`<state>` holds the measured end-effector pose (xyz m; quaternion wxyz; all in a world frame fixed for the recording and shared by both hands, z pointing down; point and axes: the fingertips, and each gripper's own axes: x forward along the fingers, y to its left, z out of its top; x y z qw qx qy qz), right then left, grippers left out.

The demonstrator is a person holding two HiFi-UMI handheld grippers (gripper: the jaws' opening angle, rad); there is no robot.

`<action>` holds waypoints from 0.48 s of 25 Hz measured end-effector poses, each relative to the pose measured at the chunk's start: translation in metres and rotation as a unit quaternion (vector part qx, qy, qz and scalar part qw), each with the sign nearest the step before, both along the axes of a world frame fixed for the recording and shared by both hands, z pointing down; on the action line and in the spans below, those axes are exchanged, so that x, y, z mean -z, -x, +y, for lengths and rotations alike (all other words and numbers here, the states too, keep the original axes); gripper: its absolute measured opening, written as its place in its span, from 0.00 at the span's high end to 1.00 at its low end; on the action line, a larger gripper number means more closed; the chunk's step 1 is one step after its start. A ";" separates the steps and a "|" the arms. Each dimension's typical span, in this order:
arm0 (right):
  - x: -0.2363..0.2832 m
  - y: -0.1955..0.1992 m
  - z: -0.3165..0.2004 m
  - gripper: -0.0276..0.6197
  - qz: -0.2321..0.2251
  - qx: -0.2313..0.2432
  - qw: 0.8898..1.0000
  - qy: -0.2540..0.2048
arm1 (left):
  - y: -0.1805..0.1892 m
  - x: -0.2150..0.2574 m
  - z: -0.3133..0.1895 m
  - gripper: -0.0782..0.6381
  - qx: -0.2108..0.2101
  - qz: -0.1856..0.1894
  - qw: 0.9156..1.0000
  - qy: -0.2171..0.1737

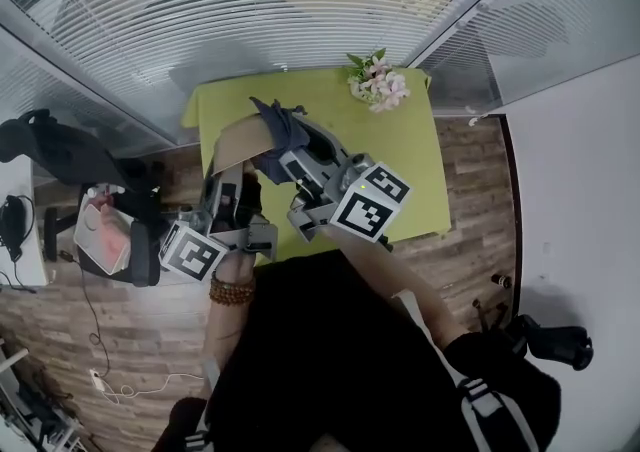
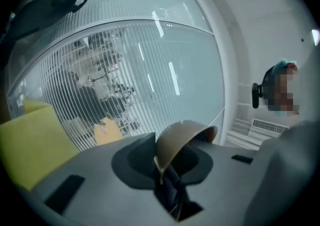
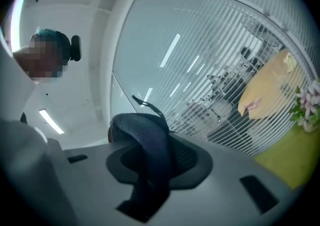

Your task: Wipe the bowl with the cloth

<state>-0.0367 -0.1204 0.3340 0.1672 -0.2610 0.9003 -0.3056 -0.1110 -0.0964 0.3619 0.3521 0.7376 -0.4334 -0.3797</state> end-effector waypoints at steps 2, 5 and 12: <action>-0.008 -0.007 -0.004 0.83 0.049 -0.006 0.998 -0.029 | -0.015 -0.004 -0.002 0.76 -0.024 -0.058 0.998 -0.006; -0.002 -0.018 -0.001 0.86 0.193 -0.053 0.966 -0.161 | -0.035 0.004 -0.001 0.73 -0.054 -0.200 0.978 -0.027; 0.014 -0.002 0.039 0.85 0.461 -0.107 0.746 -0.469 | -0.036 -0.014 -0.005 0.81 -0.023 -0.487 0.873 -0.011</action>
